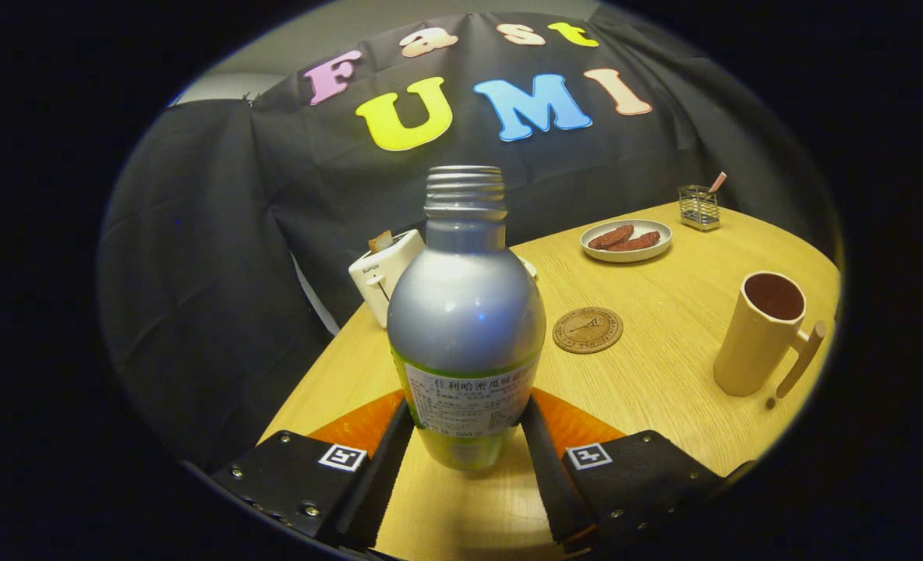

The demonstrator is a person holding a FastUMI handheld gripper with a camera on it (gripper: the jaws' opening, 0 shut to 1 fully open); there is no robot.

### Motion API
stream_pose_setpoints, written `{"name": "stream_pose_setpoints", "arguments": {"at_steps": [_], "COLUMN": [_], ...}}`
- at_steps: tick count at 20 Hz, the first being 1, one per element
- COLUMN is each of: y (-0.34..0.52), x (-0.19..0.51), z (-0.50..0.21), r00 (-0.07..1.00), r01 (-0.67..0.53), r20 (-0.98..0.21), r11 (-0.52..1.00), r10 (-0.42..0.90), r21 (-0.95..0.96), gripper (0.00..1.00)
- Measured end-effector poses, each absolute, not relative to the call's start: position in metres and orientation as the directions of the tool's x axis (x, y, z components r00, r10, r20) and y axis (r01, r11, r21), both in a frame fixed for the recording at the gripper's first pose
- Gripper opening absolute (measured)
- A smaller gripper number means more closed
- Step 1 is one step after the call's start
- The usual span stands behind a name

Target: Take the bottle from table, then pour the juice into the cup, finally place the bottle on the coaster

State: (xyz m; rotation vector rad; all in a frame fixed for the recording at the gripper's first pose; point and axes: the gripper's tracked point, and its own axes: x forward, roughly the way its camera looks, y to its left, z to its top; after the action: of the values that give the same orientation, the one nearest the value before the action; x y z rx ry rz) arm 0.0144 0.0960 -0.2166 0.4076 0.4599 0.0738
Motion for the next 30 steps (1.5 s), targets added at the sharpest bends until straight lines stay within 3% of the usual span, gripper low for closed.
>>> {"name": "stream_pose_setpoints", "arguments": {"at_steps": [17, 30], "y": [0.030, 0.014], "x": [0.010, 0.006], "z": [-0.216, -0.234], "r00": [0.915, 0.893], "r01": [0.161, 0.262], "r20": [-0.377, -0.386], "r11": [0.725, 0.431], "r10": [0.146, 0.231], "r21": [0.670, 0.863], "gripper": [0.78, 0.77]}}
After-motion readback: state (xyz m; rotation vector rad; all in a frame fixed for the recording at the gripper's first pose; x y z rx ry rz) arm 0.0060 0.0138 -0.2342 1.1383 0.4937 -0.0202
